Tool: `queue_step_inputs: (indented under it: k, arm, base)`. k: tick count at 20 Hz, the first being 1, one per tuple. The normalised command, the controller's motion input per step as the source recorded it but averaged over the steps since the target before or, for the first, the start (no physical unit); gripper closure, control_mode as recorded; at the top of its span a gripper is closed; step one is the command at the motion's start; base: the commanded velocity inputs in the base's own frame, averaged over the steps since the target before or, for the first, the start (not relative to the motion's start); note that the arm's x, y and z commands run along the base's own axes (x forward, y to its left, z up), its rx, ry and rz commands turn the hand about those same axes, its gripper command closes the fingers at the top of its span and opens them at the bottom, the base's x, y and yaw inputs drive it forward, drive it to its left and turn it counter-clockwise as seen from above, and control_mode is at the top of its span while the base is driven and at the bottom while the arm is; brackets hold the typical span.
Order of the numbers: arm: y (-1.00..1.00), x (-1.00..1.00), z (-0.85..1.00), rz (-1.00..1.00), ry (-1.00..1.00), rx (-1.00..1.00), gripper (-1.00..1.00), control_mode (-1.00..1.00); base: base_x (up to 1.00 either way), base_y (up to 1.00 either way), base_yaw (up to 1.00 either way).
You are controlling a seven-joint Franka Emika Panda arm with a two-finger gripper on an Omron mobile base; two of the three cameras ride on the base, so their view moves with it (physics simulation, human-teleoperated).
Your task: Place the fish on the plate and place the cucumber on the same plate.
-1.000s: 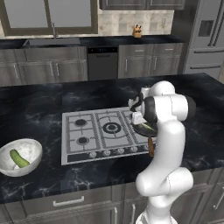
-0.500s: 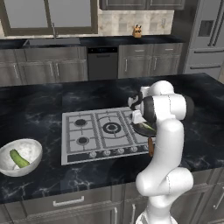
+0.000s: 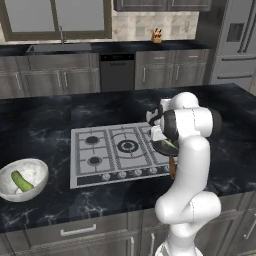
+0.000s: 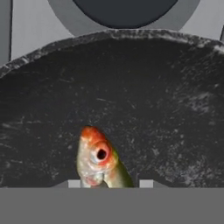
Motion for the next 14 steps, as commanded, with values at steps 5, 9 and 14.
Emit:
queue_step_inputs:
  k: [5,9,14]
  arm:
    - [0.0,-0.01,0.65,-0.03,0.01,0.0,1.0,-1.0]
    - [0.0,-0.34,0.8,-0.02,0.08,0.0,1.0,-1.0]
    - [0.0,-0.88,0.65,-0.06,0.02,0.05,1.0,-1.0]
  base:
    - [0.0,0.0,0.0]
    - [0.0,0.0,0.0]
    - [0.0,0.0,0.0]
